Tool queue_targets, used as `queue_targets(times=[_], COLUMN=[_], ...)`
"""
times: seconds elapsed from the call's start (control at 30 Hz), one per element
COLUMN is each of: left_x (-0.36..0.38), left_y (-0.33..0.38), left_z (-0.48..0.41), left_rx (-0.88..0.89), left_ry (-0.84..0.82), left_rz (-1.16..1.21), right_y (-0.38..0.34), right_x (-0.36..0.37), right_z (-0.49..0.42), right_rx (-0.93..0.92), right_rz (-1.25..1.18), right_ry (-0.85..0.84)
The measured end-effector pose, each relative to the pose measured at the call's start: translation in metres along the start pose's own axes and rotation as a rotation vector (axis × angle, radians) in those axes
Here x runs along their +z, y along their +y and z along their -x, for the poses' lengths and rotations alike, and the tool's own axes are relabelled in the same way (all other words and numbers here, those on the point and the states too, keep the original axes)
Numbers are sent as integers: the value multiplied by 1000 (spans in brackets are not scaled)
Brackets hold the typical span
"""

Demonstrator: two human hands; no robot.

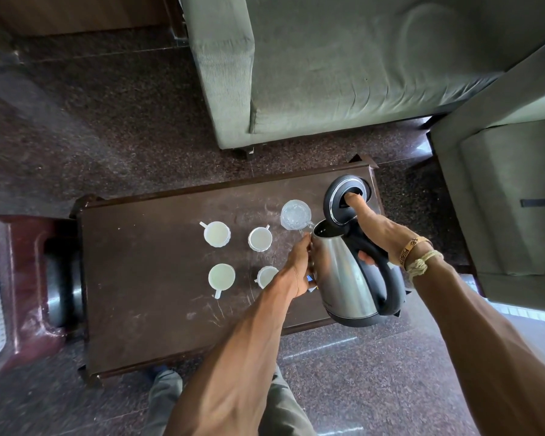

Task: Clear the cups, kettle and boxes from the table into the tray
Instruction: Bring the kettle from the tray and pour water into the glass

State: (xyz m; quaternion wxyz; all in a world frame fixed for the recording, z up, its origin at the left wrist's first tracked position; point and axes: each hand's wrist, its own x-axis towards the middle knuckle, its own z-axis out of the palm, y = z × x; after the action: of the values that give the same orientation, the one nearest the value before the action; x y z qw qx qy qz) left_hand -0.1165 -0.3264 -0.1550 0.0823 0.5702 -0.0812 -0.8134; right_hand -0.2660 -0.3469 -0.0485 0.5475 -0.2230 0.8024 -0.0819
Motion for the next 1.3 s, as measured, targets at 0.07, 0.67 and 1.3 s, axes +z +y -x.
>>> queue_targets(times=[0.07, 0.67, 1.3], left_x=[0, -7, -17], left_y=[1, -1, 1], left_z=[-2, -16, -1], left_rx=[5, 363, 547], left_ry=[6, 37, -44], left_rz=[-8, -100, -217], right_y=[0, 21, 29], right_x=[-1, 17, 34], right_z=[0, 16, 41], right_rx=[-3, -13, 31], right_rz=[-4, -64, 27], right_ry=[4, 81, 126])
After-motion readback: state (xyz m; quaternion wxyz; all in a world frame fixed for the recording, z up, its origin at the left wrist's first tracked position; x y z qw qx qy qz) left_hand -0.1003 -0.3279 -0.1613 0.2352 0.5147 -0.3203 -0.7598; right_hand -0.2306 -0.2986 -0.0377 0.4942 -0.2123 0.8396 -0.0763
